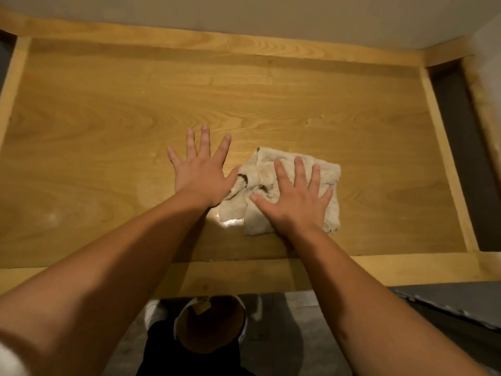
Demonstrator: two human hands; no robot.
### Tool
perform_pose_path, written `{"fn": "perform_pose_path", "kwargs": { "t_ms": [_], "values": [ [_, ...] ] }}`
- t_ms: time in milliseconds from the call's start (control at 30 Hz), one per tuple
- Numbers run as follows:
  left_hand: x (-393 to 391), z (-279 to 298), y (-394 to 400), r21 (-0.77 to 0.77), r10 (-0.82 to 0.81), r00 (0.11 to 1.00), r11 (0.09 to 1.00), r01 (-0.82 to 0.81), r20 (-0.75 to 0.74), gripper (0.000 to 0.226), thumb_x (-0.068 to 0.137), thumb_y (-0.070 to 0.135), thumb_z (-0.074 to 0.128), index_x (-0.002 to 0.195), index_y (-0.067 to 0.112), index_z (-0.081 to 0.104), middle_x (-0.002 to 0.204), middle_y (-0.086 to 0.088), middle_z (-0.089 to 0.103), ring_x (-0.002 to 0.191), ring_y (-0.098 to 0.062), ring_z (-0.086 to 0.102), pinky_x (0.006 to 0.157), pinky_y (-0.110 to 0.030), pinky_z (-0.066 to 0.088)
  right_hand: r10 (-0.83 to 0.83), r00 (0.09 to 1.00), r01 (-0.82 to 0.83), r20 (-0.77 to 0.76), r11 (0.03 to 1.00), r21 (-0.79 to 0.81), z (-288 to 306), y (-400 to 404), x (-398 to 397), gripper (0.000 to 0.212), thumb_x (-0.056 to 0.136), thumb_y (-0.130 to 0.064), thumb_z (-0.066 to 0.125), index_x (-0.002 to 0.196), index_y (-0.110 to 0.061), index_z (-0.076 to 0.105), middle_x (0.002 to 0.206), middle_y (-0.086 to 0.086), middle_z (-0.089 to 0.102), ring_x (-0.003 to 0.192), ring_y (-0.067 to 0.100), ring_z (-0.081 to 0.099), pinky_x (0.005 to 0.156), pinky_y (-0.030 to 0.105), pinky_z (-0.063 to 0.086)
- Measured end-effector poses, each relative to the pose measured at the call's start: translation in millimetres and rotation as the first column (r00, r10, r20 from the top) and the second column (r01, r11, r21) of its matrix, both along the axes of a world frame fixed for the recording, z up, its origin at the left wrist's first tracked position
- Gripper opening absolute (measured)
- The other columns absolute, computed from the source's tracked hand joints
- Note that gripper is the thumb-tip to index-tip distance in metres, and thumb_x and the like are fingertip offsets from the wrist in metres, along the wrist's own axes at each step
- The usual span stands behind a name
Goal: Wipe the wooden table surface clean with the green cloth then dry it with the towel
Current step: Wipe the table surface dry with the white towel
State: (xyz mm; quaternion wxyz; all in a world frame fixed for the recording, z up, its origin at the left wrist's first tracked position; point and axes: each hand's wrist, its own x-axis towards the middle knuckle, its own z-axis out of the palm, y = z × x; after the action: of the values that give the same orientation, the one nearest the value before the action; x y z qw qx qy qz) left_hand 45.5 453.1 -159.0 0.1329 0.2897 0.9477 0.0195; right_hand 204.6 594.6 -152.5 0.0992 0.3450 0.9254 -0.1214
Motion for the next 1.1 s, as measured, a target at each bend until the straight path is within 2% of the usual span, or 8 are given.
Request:
{"fn": "perform_pose_path", "kwargs": {
  "t_ms": [200, 300, 367, 433, 533, 833, 967, 1100],
  "values": [
    [-1, -8, 2, 0.053, 0.017, 1.000, 0.998, -0.016, -0.022, 0.080, 0.087, 0.082, 0.014, 0.158, 0.047, 0.003, 0.172, -0.005, -0.010, 0.157, -0.035, -0.011, 0.115, -0.075, -0.003, 0.039, 0.999, -0.038, -0.017, 0.998, 0.043, -6, 49, -81, 0.101, 0.065, -0.101, 0.011, 0.152, -0.051, 0.005, 0.167, -0.007, -0.002, 0.151, 0.031, -0.013, 0.111, 0.070, -0.005],
    [0, -10, 1, 0.071, 0.027, 0.998, 0.997, -0.023, -0.051, 0.078, 0.088, 0.082, 0.022, 0.155, 0.041, 0.026, 0.172, -0.006, -0.003, 0.157, -0.036, -0.004, 0.114, -0.075, -0.001, 0.047, 0.999, -0.046, -0.026, 0.998, 0.049, -6, 69, -119, 0.100, 0.066, -0.101, 0.011, 0.152, -0.051, 0.006, 0.168, -0.006, -0.001, 0.152, 0.032, -0.012, 0.110, 0.071, -0.003],
    [2, -8, 1, 0.083, 0.012, 0.996, 0.997, -0.005, -0.089, 0.077, 0.089, 0.081, 0.027, 0.152, 0.037, 0.034, 0.172, -0.010, 0.007, 0.157, -0.040, 0.005, 0.112, -0.077, 0.006, 0.055, 0.998, -0.054, -0.022, 0.997, 0.054, -5, 81, -144, 0.100, 0.066, -0.100, 0.011, 0.153, -0.050, 0.007, 0.168, -0.005, -0.001, 0.152, 0.033, -0.012, 0.110, 0.072, -0.001],
    [1, -7, 2, 0.089, 0.002, 0.996, 0.996, 0.006, -0.088, 0.078, 0.089, 0.082, 0.028, 0.155, 0.039, 0.028, 0.171, -0.012, 0.011, 0.156, -0.041, 0.008, 0.111, -0.079, 0.008, 0.060, 0.998, -0.058, -0.023, 0.997, 0.060, -5, 93, -168, 0.101, 0.066, -0.101, 0.010, 0.153, -0.049, 0.007, 0.168, -0.004, 0.000, 0.152, 0.034, -0.010, 0.110, 0.073, 0.001],
    [0, -10, 1, 0.109, 0.022, 0.999, 0.994, -0.017, -0.044, 0.078, 0.090, 0.082, 0.027, 0.157, 0.044, 0.018, 0.172, -0.008, 0.005, 0.157, -0.038, 0.001, 0.112, -0.078, 0.003, 0.075, 0.997, -0.073, -0.027, 0.995, 0.061, -4, 110, -205, 0.103, 0.065, -0.100, 0.010, 0.154, -0.048, 0.008, 0.168, -0.003, 0.000, 0.152, 0.036, -0.009, 0.110, 0.074, 0.002],
    [1, -8, -1, 0.134, 0.011, 0.998, 0.991, -0.003, -0.058, 0.079, 0.088, 0.077, 0.038, 0.157, 0.041, 0.024, 0.171, -0.008, 0.011, 0.157, -0.035, 0.005, 0.112, -0.078, 0.008, 0.111, 0.993, -0.106, -0.045, 0.990, 0.090, -4, 147, -283, 0.105, 0.062, -0.101, 0.008, 0.153, -0.048, 0.009, 0.168, -0.002, 0.004, 0.152, 0.036, -0.004, 0.108, 0.075, 0.004],
    [-1, -8, 1, 0.125, 0.015, 0.999, 0.992, -0.009, -0.044, 0.080, 0.088, 0.078, 0.035, 0.157, 0.042, 0.021, 0.172, -0.007, 0.008, 0.158, -0.034, 0.002, 0.113, -0.076, 0.005, 0.104, 0.993, -0.098, -0.057, 0.990, 0.098, -4, 154, -297, 0.103, 0.063, -0.101, 0.008, 0.152, -0.049, 0.011, 0.167, 0.001, 0.004, 0.152, 0.036, -0.003, 0.108, 0.075, 0.004],
    [-2, -3, 4, 0.078, 0.031, 0.999, 0.996, -0.032, 0.012, 0.078, 0.089, 0.080, 0.029, 0.157, 0.047, 0.010, 0.172, -0.004, -0.005, 0.158, -0.033, -0.009, 0.114, -0.073, -0.004, 0.118, 0.993, -0.116, -0.024, 0.991, 0.071, 3, 146, -289, 0.104, 0.064, -0.100, 0.007, 0.154, -0.048, 0.008, 0.168, 0.002, 0.002, 0.152, 0.037, -0.006, 0.108, 0.076, 0.002]
  ]
}}
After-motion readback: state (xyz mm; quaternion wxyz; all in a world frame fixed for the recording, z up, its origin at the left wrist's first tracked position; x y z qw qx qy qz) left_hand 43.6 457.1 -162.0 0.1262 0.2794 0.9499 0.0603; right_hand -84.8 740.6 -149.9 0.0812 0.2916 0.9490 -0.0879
